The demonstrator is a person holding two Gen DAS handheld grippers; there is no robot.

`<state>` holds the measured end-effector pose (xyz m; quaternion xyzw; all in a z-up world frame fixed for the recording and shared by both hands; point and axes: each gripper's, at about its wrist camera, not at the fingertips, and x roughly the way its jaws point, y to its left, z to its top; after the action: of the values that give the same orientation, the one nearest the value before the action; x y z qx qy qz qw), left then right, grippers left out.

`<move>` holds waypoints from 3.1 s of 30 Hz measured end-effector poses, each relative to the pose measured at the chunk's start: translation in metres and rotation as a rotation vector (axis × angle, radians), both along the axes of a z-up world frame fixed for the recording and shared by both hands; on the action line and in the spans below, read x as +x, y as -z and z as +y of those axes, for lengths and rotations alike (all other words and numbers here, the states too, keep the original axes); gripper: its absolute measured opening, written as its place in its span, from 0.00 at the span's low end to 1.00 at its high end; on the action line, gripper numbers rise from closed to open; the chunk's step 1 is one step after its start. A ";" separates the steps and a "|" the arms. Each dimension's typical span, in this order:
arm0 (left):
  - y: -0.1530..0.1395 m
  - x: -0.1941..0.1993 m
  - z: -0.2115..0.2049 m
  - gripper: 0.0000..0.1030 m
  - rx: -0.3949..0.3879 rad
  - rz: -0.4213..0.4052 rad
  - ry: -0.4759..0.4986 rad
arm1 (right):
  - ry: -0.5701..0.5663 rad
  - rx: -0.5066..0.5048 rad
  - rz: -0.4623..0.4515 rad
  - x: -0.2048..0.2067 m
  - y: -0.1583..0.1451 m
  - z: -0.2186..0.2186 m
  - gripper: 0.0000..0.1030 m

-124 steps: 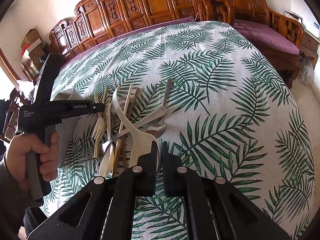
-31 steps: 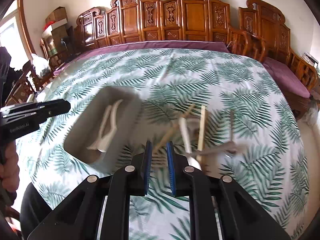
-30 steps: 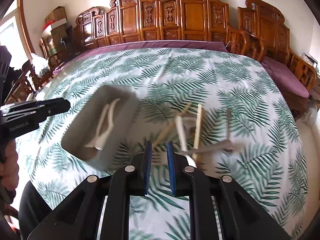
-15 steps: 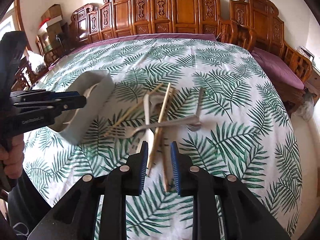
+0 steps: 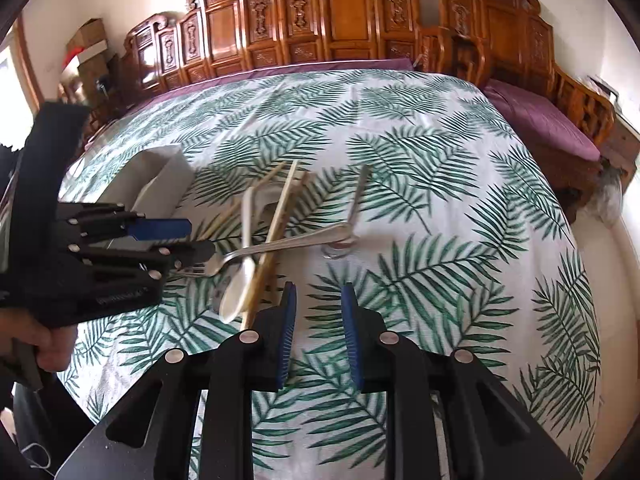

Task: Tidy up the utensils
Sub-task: 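Grasp a metal fork with the left tool while the right tool returns to the pile, then grasp a white plastic spoon with the right tool while the left tool holds the fork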

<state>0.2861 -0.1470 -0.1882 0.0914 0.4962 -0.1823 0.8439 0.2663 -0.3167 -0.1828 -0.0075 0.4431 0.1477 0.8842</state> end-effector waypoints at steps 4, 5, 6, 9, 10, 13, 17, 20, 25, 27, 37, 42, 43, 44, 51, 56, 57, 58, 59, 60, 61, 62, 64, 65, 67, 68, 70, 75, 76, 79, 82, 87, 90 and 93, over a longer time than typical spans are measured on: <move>0.011 0.009 -0.008 0.34 0.009 0.028 0.019 | 0.024 0.027 0.000 0.004 -0.003 -0.012 0.24; 0.013 0.011 -0.010 0.33 0.010 0.034 0.023 | 0.028 0.032 -0.001 0.004 -0.004 -0.013 0.24; 0.015 0.012 -0.011 0.33 0.009 0.040 0.029 | 0.030 0.039 -0.001 0.005 -0.005 -0.015 0.24; 0.020 0.014 -0.014 0.33 0.007 0.060 0.048 | 0.030 0.046 -0.002 0.005 -0.007 -0.016 0.24; 0.021 0.015 -0.015 0.32 0.004 0.065 0.053 | 0.030 0.048 -0.001 0.006 -0.007 -0.016 0.24; 0.026 0.016 -0.018 0.27 0.009 0.078 0.055 | 0.033 0.054 0.002 0.006 -0.007 -0.018 0.24; 0.028 0.020 -0.020 0.24 -0.005 0.084 0.051 | 0.032 0.059 0.003 0.006 -0.007 -0.019 0.24; 0.029 0.023 -0.022 0.23 -0.007 0.092 0.045 | 0.031 0.067 0.000 0.007 -0.008 -0.020 0.25; 0.029 0.028 -0.023 0.19 -0.015 0.098 0.027 | 0.026 0.069 0.002 0.006 -0.008 -0.018 0.25; 0.028 0.029 -0.022 0.15 -0.016 0.097 0.014 | 0.025 0.070 0.003 0.005 -0.009 -0.018 0.25; 0.020 0.022 -0.010 0.06 -0.013 0.082 -0.040 | 0.015 0.059 0.001 0.004 -0.008 -0.014 0.25; 0.003 0.003 -0.003 0.06 -0.039 0.040 -0.042 | 0.009 0.049 0.003 0.005 -0.006 -0.011 0.25; -0.001 0.000 -0.002 0.06 -0.043 0.029 -0.044 | 0.007 0.044 0.003 0.004 -0.005 -0.010 0.25; -0.005 -0.003 0.000 0.06 -0.047 0.020 -0.046 | 0.005 0.041 0.003 0.004 -0.005 -0.009 0.25; -0.033 -0.028 0.018 0.06 -0.078 -0.053 -0.058 | -0.021 0.031 -0.005 0.003 -0.003 0.003 0.24; -0.045 -0.035 0.031 0.06 -0.094 -0.084 -0.075 | -0.049 0.019 -0.003 0.013 0.002 0.021 0.24; -0.047 -0.036 0.033 0.06 -0.095 -0.091 -0.079 | -0.061 0.015 0.000 0.018 0.004 0.027 0.24; -0.049 -0.037 0.035 0.06 -0.097 -0.095 -0.083 | -0.067 0.011 0.000 0.021 0.006 0.030 0.24; -0.050 -0.037 0.037 0.06 -0.100 -0.098 -0.086 | -0.075 0.004 0.003 0.026 0.009 0.035 0.24; -0.052 -0.038 0.040 0.06 -0.105 -0.101 -0.089 | -0.082 0.002 0.006 0.030 0.010 0.039 0.24; -0.054 -0.039 0.041 0.06 -0.109 -0.105 -0.091 | -0.095 -0.001 0.009 0.036 0.012 0.044 0.24; -0.056 -0.040 0.043 0.06 -0.113 -0.109 -0.093 | -0.107 -0.008 0.010 0.042 0.014 0.050 0.24; -0.060 -0.041 0.045 0.06 -0.117 -0.117 -0.096 | -0.124 -0.006 0.018 0.052 0.016 0.057 0.24; -0.061 -0.042 0.046 0.06 -0.116 -0.122 -0.097 | -0.128 -0.008 0.023 0.055 0.018 0.060 0.24; -0.065 -0.044 0.049 0.06 -0.116 -0.132 -0.098 | -0.138 -0.013 0.042 0.065 0.022 0.067 0.24; -0.066 -0.045 0.049 0.06 -0.118 -0.134 -0.100 | -0.142 -0.017 0.054 0.069 0.026 0.070 0.24; -0.069 -0.048 0.052 0.06 -0.120 -0.143 -0.102 | -0.156 -0.034 0.067 0.072 0.032 0.078 0.24; -0.072 -0.051 0.060 0.06 -0.121 -0.152 -0.106 | -0.172 -0.052 0.098 0.079 0.042 0.088 0.24; -0.072 -0.052 0.061 0.06 -0.122 -0.152 -0.107 | -0.175 -0.058 0.102 0.081 0.044 0.090 0.24; -0.071 -0.053 0.065 0.06 -0.125 -0.148 -0.109 | -0.182 -0.088 0.114 0.083 0.049 0.095 0.24; -0.071 -0.054 0.066 0.06 -0.126 -0.147 -0.108 | -0.172 -0.084 0.130 0.087 0.051 0.095 0.24; -0.070 -0.056 0.066 0.06 -0.126 -0.146 -0.106 | -0.172 -0.075 0.154 0.090 0.053 0.097 0.24; -0.069 -0.058 0.068 0.06 -0.126 -0.145 -0.108 | -0.163 -0.075 0.162 0.091 0.054 0.097 0.13; -0.068 -0.059 0.069 0.06 -0.124 -0.144 -0.113 | -0.151 -0.097 0.153 0.090 0.053 0.096 0.11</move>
<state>0.2274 -0.0775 -0.1203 0.0240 0.4263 -0.1578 0.8904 0.3560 -0.2203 -0.2357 -0.0723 0.5143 0.1922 0.8327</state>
